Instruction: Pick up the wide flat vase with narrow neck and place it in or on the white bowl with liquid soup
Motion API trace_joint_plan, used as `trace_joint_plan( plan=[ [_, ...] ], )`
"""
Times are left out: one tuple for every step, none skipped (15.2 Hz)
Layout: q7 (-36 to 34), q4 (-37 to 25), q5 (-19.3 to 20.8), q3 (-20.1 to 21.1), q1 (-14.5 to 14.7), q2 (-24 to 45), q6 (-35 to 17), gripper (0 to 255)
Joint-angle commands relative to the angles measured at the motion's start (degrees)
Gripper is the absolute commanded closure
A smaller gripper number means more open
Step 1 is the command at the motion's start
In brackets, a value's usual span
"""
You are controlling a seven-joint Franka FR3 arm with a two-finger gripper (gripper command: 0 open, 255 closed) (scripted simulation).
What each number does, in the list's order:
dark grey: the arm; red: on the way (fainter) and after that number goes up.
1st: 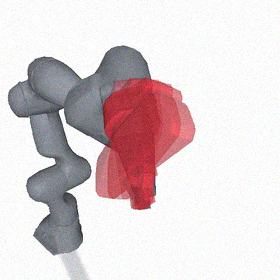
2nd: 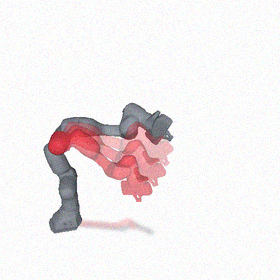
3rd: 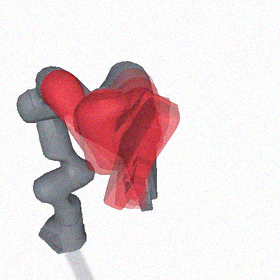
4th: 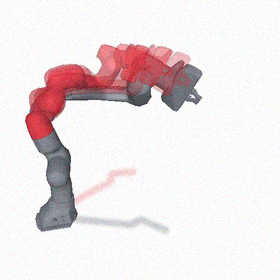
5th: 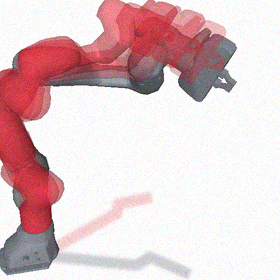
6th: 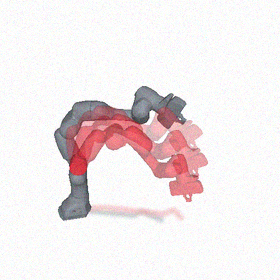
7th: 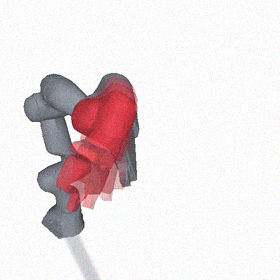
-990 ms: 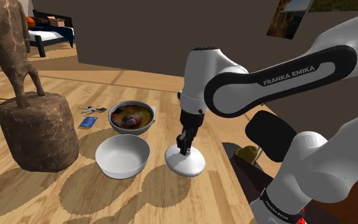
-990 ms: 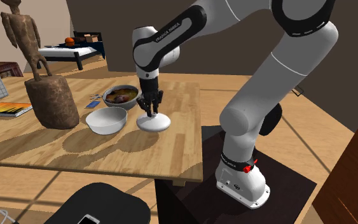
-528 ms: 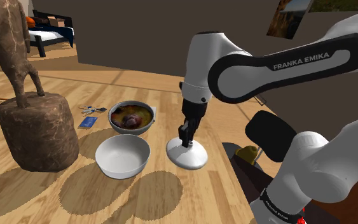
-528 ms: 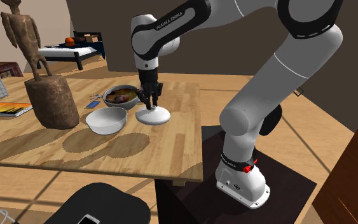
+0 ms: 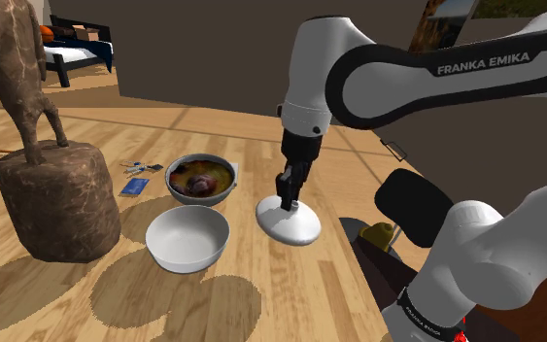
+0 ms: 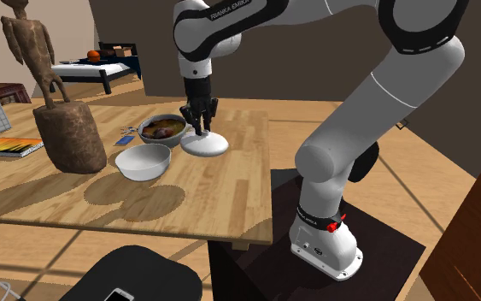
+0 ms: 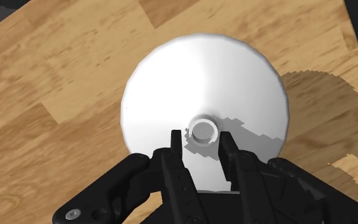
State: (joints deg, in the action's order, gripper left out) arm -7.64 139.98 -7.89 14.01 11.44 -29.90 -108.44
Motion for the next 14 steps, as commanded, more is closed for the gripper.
trace_joint_plan(
  plan=[
    [-0.02, -1.2, 0.08, -0.17, -0.02, -0.42, 1.63, 255],
    [-0.04, -1.88, 0.13, -0.26, -0.04, -0.54, 2.43, 255],
    [-0.05, -2.57, 0.18, -0.34, -0.06, -0.65, 3.22, 255],
    [-0.06, -3.27, 0.24, -0.42, -0.08, -0.74, 4.02, 255],
    [-0.08, -3.98, 0.29, -0.5, -0.11, -0.82, 4.8, 255],
    [-0.09, -4.7, 0.35, -0.57, -0.13, -0.88, 5.59, 255],
    [-0.11, -5.43, 0.4, -0.65, -0.16, -0.93, 6.37, 255],
    [-0.13, -6.17, 0.46, -0.72, -0.18, -0.96, 7.14, 255],
    [-0.15, -6.92, 0.51, -0.79, -0.21, -0.99, 7.91, 255],
    [-0.17, -7.68, 0.57, -0.86, -0.24, -1.0, 8.68, 255],
    [-0.19, -8.45, 0.62, -0.93, -0.26, -0.99, 9.45, 255],
    [-0.2, -8.78, 0.65, -0.96, -0.27, -1.0, 9.79, 255],
    [0.03, -10.72, 1.15, -1.06, -0.72, 1.24, 9.52, 255],
    [0.23, -12.72, 1.64, -1.15, -1.15, 3.46, 9.33, 255]
  ],
)
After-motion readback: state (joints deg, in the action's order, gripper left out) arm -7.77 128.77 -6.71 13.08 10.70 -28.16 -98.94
